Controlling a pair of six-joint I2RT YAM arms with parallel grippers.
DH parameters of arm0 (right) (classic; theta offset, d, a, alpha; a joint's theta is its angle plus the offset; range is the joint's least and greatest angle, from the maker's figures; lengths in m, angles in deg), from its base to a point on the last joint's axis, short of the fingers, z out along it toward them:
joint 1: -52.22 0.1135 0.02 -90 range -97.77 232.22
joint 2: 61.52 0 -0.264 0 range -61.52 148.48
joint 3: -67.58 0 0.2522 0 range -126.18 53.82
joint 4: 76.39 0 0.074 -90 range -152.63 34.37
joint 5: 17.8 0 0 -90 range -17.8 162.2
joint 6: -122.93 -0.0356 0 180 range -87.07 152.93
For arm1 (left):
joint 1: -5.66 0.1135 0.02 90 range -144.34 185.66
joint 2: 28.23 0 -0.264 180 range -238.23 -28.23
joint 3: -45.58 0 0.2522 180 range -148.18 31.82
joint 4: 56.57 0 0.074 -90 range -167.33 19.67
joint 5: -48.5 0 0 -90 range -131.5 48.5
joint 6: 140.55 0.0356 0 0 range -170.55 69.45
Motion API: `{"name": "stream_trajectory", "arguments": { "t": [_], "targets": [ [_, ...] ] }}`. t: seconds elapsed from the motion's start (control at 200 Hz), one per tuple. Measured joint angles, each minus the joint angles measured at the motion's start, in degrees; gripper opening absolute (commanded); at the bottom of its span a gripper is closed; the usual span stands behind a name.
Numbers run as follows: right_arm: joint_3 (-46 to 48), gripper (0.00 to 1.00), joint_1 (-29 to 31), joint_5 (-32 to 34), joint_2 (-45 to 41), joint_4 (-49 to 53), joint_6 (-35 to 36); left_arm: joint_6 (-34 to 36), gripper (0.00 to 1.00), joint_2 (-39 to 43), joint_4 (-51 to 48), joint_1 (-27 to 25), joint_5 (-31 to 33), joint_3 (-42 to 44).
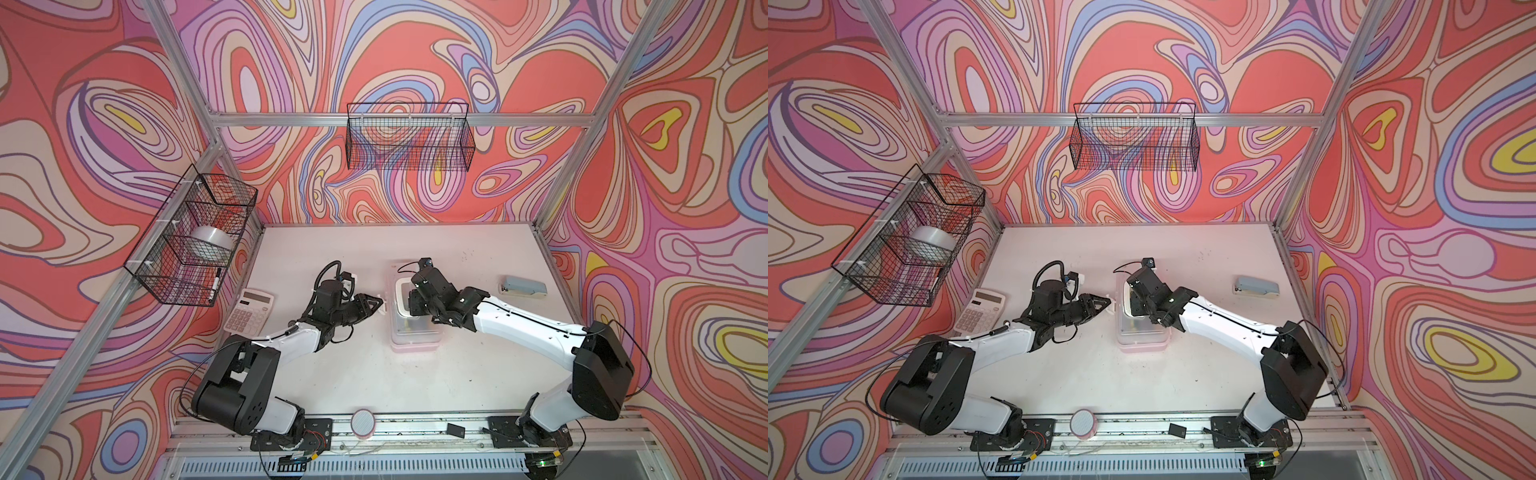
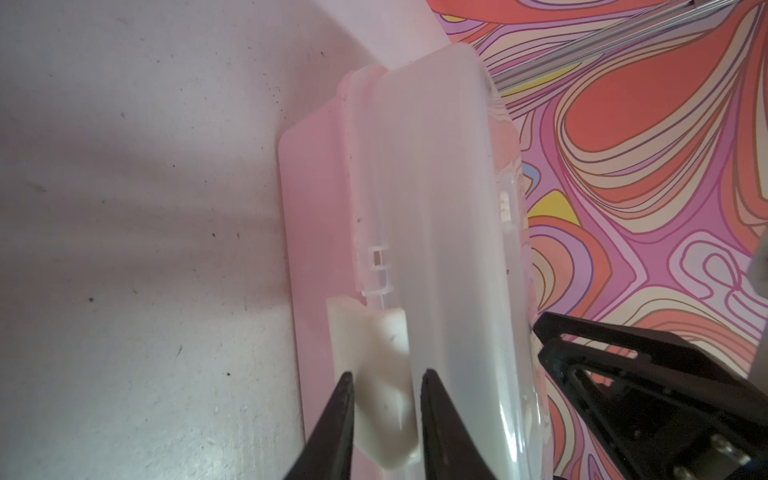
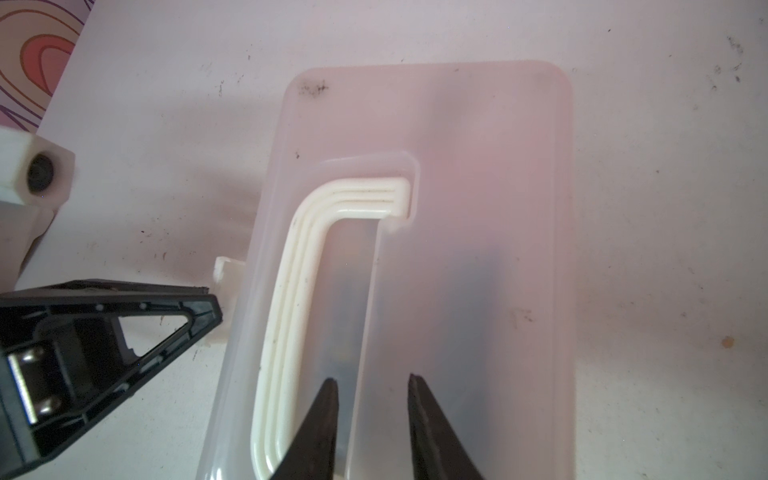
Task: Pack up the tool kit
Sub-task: 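Press the white latch down onto the lid with the left gripper, then lift the right gripper off the lid while the left gripper holds the latch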
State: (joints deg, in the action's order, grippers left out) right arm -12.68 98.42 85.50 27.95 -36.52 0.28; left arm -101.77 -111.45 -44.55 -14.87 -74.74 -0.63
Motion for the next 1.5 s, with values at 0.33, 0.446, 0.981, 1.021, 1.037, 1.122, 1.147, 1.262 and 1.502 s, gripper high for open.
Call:
{"name": "stream_trajectory", "arguments": {
  "t": [0.33,0.446,0.981,1.021,1.037,1.122,1.147,1.262,1.502],
  "targets": [
    [0.0,0.30,0.0,0.0,0.0,0.0,0.0,0.0,0.30,0.6,0.1,0.0,0.0,0.0],
    [0.0,0.30,0.0,0.0,0.0,0.0,0.0,-0.1,0.30,1.3,0.1,0.0,0.0,0.0],
    [0.1,0.30,0.0,0.5,0.0,-0.1,0.0,-0.1,0.22,0.3,1.1,-0.7,-0.5,0.1],
    [0.1,0.30,0.0,0.5,0.0,-0.2,0.0,-0.1,0.21,-0.1,1.4,-0.9,-0.5,0.1],
    [0.1,0.30,0.0,0.6,0.0,-0.2,0.0,-0.1,0.21,-0.2,1.5,-0.9,-0.5,0.1],
    [0.2,0.30,0.0,0.7,0.0,-0.2,0.0,-0.1,0.20,-1.1,2.3,-0.9,-0.8,0.1],
    [0.2,0.30,0.0,0.7,0.1,-0.2,0.0,-0.2,0.20,-1.3,2.6,-1.0,-0.9,0.1],
    [0.2,0.30,0.0,1.0,0.2,-0.4,0.0,-0.5,0.20,-2.4,3.5,-1.3,-1.2,0.1],
    [0.2,0.30,0.0,1.7,0.5,-0.9,0.2,-0.8,0.19,-4.3,5.8,-1.2,-0.8,0.1]
  ]
}}
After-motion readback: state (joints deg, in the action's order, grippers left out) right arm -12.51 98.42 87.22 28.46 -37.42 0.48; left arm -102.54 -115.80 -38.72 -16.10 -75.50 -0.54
